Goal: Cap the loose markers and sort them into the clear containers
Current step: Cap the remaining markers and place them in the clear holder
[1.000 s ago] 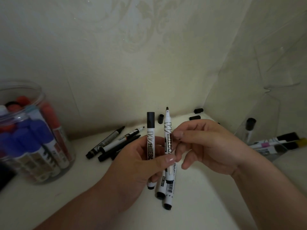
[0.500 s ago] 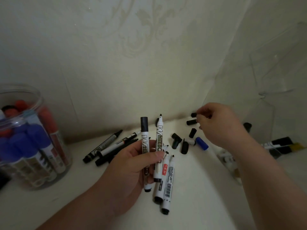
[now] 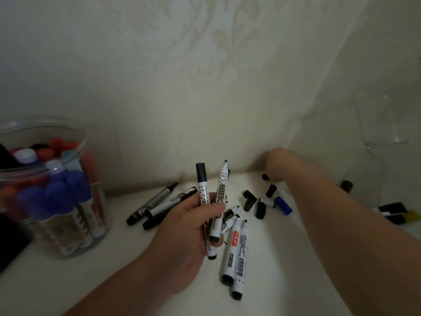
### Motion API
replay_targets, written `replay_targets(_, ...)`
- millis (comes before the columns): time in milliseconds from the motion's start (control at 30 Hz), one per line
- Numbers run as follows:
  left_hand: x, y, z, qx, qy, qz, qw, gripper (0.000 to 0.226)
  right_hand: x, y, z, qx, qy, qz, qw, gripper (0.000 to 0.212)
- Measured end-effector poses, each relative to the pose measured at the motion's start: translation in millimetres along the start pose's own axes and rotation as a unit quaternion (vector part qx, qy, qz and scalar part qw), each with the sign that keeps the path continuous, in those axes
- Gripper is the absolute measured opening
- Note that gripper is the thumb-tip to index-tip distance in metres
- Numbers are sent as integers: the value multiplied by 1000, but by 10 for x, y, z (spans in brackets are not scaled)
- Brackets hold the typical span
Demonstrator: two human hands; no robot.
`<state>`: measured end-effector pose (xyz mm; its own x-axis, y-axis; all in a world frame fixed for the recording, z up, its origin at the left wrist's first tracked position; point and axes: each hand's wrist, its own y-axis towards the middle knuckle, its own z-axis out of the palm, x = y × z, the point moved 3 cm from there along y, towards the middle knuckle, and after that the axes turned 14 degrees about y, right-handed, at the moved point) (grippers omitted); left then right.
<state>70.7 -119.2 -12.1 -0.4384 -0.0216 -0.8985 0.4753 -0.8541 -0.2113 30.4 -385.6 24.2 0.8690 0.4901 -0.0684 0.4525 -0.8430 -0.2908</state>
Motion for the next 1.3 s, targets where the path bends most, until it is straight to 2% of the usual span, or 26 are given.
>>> replay_targets(100,-4,-1,-11,-3,6,3,1000,20,28,-29,-37,3,-10,12,1000,40)
replay_targets(233,-15,-7,1,5,12,9,1000,9,81,-117,-27,-20,20,-2,1000,34)
replay_targets(300,2,-1,-2,5,6,7,1000,12,93,-134,-7,-51,77,-18,996,28)
replay_targets(367,2,-8,-1,15,10,12,1000,8,69,-186,-50,-123,196,-39,972,23)
replay_targets(433,-5,-19,2,23,14,19,999,8,34,-359,-147,-210,340,-85,913,24)
replay_targets(467,-7,-26,1,26,10,25,999,11,9,-487,-179,-228,421,-105,871,25)
replay_targets(500,-4,-30,4,29,6,30,999,12,-17,-636,-197,-220,523,-119,814,26)
replay_targets(567,0,-45,17,43,3,37,998,20,-41,-941,-162,-100,744,-133,647,24)
replay_targets(600,11,-53,22,47,5,36,998,28,-45,-1063,-112,-26,813,-139,565,22)
replay_targets(633,24,-56,24,50,10,37,998,34,-56,-1176,-59,31,851,-145,503,21)
replay_targets(700,44,-66,30,55,23,36,998,36,-95,-1311,69,88,880,-151,441,18)
replay_targets(767,47,-79,53,61,37,32,997,32,-126,-1365,208,98,898,-154,401,16)
replay_targets(833,44,-93,76,60,40,29,997,30,-155,-1369,328,81,911,-152,376,13)
replay_targets(1000,27,-121,94,62,66,29,995,29,-217,-1316,445,3,918,-171,358,11)
replay_targets(1133,16,-128,94,68,80,39,994,46,-257,-1299,470,-15,910,-180,373,13)
replay_targets(1167,15,-123,87,64,78,42,994,47,-266,-1296,478,-24,904,-182,386,12)
replay_targets(1200,14,-118,75,58,69,44,995,44,-289,-1292,486,-48,887,-181,422,8)
replay_targets(1233,11,-110,59,51,56,45,996,39,-329,-1284,495,-90,850,-180,487,6)
replay_targets(1300,-8,-97,31,39,41,50,997,31,-417,-1270,514,-180,715,-187,649,14)
